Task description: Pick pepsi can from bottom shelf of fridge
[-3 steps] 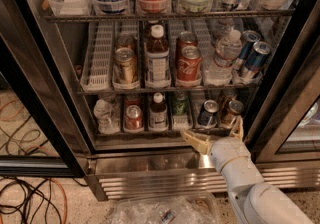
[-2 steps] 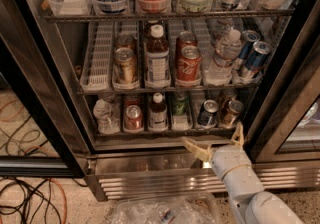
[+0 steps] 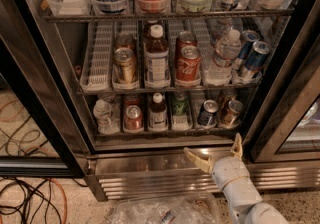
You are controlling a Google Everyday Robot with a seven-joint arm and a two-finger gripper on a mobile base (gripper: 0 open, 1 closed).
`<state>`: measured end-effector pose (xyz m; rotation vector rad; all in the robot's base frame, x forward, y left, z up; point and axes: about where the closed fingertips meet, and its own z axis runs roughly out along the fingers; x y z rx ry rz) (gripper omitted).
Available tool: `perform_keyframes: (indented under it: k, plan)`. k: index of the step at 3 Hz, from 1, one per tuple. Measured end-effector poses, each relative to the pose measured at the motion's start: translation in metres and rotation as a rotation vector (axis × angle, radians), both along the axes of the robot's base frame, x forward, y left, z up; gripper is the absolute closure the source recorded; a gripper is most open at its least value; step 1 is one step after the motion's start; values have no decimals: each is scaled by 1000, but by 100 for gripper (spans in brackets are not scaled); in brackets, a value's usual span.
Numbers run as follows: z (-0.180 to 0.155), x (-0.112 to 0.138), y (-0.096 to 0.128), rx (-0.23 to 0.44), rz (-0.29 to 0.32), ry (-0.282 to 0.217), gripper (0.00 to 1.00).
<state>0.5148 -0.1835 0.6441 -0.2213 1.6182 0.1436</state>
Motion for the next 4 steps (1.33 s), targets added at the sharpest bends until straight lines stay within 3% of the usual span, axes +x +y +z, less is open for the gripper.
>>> perform_keyframes:
  k: [1, 2, 4]
  plan:
    - [-35, 3, -3, 23, -9, -7, 0]
    - [-38, 10, -2, 20, -12, -17, 0]
    - [-39, 50, -8, 13, -34, -86, 0]
